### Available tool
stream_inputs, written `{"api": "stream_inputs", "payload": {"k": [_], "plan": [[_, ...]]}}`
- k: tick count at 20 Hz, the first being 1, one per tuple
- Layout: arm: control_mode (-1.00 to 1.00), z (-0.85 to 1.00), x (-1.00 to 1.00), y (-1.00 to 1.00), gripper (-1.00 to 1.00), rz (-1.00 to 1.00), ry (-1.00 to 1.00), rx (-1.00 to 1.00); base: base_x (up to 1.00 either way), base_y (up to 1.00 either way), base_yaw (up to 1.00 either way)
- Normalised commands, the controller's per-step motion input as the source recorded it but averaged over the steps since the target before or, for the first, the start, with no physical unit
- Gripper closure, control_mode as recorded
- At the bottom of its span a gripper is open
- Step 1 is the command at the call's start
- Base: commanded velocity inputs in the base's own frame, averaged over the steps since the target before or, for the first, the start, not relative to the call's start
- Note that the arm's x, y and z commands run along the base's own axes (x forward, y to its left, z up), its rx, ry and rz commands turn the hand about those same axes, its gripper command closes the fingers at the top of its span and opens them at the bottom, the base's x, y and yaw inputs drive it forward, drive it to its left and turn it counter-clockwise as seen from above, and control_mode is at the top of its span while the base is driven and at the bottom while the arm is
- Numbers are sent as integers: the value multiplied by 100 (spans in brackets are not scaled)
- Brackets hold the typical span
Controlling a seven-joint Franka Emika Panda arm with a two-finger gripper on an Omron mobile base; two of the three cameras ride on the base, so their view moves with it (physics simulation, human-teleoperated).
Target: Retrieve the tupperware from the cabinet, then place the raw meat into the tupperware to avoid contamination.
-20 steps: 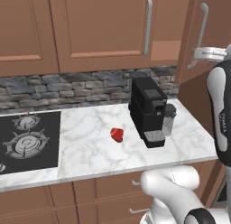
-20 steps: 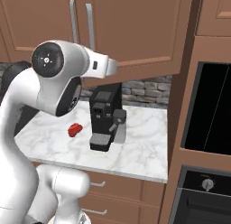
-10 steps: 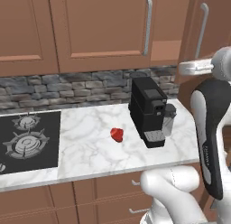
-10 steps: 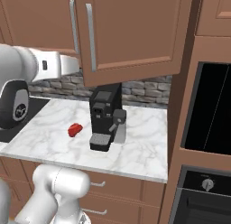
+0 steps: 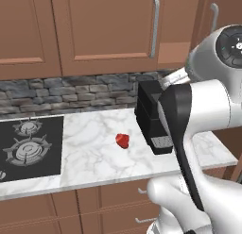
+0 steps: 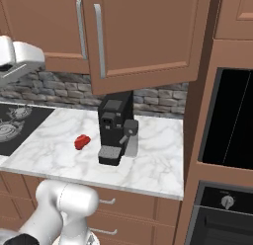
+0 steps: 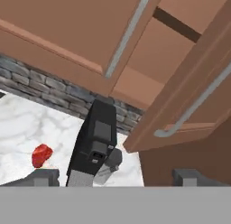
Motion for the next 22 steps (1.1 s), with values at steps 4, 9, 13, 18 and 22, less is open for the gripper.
{"api": "stream_inputs", "payload": {"k": [4, 9, 13, 18, 22], "plan": [[-100, -16, 51, 17, -100, -1, 35, -35, 0, 0, 0], [-100, -43, 53, -5, -100, -1, 11, -30, 0, 0, 0], [-100, -43, 70, -16, -100, 1, 2, -27, 0, 0, 0], [-100, -18, 35, -37, -100, 1, 4, -10, 0, 0, 0], [-100, -2, 48, -47, -100, 6, 3, -3, 0, 0, 0]]}}
